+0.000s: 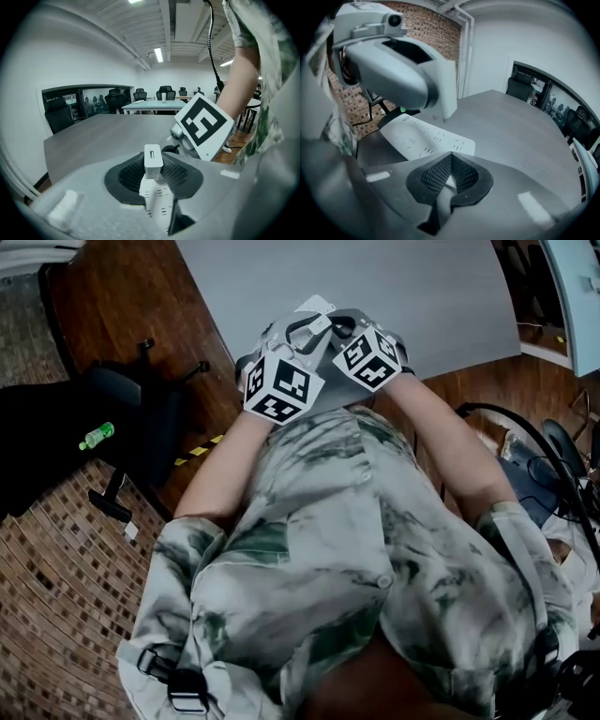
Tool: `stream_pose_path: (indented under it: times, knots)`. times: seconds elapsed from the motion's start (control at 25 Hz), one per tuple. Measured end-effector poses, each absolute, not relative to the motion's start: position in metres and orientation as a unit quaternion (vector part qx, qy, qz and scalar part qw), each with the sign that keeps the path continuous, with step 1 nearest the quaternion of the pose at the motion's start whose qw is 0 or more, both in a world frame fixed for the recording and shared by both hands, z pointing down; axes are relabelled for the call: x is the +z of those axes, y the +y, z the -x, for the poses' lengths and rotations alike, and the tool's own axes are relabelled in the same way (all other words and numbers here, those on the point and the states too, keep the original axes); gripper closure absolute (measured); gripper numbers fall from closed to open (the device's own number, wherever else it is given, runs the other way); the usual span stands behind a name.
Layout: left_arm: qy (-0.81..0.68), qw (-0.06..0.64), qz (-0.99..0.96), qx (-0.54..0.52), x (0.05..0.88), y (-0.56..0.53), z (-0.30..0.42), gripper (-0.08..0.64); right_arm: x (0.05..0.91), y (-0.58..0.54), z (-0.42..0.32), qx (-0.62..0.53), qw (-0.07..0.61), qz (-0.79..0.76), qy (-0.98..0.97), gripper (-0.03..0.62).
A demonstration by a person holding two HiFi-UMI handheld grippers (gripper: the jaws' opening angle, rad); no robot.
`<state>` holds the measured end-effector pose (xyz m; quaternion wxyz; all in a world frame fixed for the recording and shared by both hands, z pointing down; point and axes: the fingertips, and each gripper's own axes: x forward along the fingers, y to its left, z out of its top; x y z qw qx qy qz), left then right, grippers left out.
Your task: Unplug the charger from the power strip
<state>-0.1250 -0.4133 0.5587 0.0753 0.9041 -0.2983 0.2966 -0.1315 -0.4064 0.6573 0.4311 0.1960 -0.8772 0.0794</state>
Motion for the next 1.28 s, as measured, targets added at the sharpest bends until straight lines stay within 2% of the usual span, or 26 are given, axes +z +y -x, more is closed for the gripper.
stream_pose_path:
  times: [0.36,0.6,0.96,1.28]
  knots:
    - [-0.331,0.128,-0.895,0.269,0.535,-0.41,0.163,0.459,0.65,-0.41,0.129,0.093,0.395,-0.212,-0.889,0.589]
    - [-0.373,0.12,-0.888,0.24,0.498,-0.386,0.177,0.457,0.599,-0.393,0.108,0.056,0.335,-0.217,-0.915,0.589]
    - [-0.418,0.092,-0.875,0.224,0.437,-0.305,0.147,0.457,0.547,-0.277,0.03,0.031,0.303,-0.178,-0.936,0.589]
    - [-0.455,0.096,-0.859,0.213,0.4,-0.188,0.101,0.457,0.499,-0.178,-0.042,0.047,0.24,-0.164,-0.956,0.589]
